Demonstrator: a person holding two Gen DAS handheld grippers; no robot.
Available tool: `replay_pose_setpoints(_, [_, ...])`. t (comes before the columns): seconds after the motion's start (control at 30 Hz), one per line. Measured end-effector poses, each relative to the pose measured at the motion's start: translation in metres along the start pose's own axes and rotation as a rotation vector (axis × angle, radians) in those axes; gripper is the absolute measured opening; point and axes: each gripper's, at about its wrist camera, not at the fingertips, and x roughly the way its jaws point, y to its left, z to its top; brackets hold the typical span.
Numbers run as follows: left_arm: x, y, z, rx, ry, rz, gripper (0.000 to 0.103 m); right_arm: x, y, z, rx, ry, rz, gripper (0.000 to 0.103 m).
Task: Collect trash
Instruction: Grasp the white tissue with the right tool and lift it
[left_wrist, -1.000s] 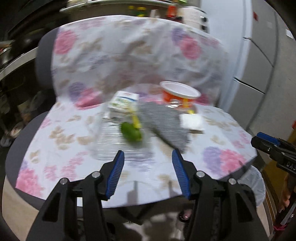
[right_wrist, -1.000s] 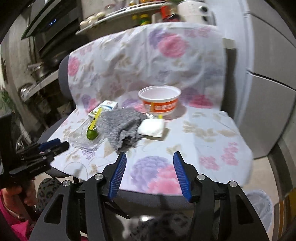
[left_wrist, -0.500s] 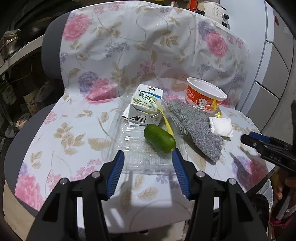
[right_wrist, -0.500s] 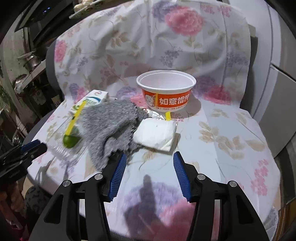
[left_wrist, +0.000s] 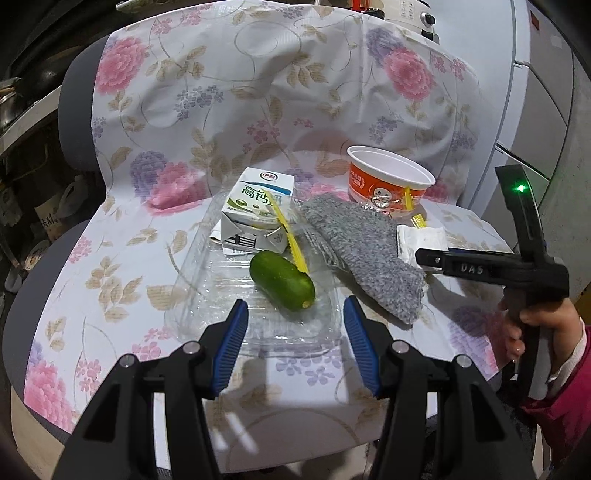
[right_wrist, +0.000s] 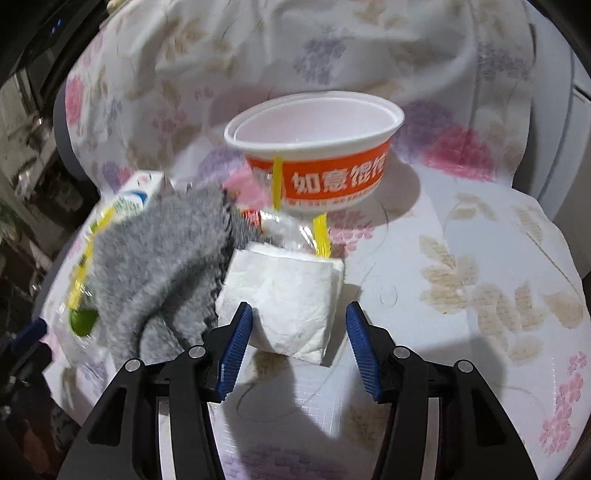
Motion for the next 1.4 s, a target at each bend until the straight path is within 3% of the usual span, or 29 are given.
replay_pose_setpoints(0.03, [-0.001,0.000,-0.001,0.002,-0.001,0.002,0.053,-0.004,0.002,-0.002,-0.005,-0.008,0.009,0.038])
replay_pose_setpoints(0.23, [-0.007,-0.003,-0.005,0.008,0.001,-0.003,0.053,-0.044,0.007,-0.015,-0.011,-0.100,0.040,0.016])
replay_pose_setpoints(0.43, [-0.014,-0.014,-0.008,0.029,-0.005,-0.019,0.053,-0.094,0.013,-0.028,-0.048,-0.202,-0.001,0.012])
replay_pose_setpoints(0.5, [-0.017,-0.019,-0.009,0.034,-0.006,-0.026,0.053,-0.104,0.012,-0.034,-0.059,-0.199,-0.019,0.012])
replay_pose_setpoints(0.53, [-0.017,-0.021,-0.010,0.035,-0.003,-0.033,0.053,-0.102,0.009,-0.038,-0.051,-0.162,-0.024,0.017])
replay_pose_setpoints(0.67, [-0.018,-0.032,-0.014,0.057,0.002,-0.046,0.054,-0.092,-0.001,-0.060,-0.052,-0.077,-0.049,0.019])
replay_pose_setpoints(0.7, [-0.018,-0.034,-0.016,0.064,0.002,-0.049,0.054,-0.091,-0.003,-0.065,-0.052,-0.067,-0.047,0.025])
replay_pose_setpoints(0.8, [-0.018,-0.038,-0.017,0.071,0.002,-0.051,0.054,-0.096,-0.005,-0.075,-0.053,-0.093,-0.060,0.056])
replay_pose_setpoints(0.83, [-0.018,-0.038,-0.016,0.070,-0.002,-0.049,0.054,-0.100,-0.005,-0.078,-0.062,-0.110,-0.072,0.059])
replay_pose_setpoints(1.1, [-0.017,-0.032,-0.010,0.044,-0.031,-0.037,0.054,-0.120,0.007,-0.080,-0.121,-0.224,-0.039,0.058])
replay_pose_setpoints(1.17, [-0.015,-0.031,-0.011,0.041,-0.024,-0.041,0.054,-0.114,0.014,-0.081,-0.160,-0.202,-0.001,0.058])
replay_pose_setpoints(1.4, [-0.009,-0.028,-0.017,0.037,-0.005,-0.053,0.054,-0.065,0.014,-0.084,-0.219,-0.043,-0.102,0.048])
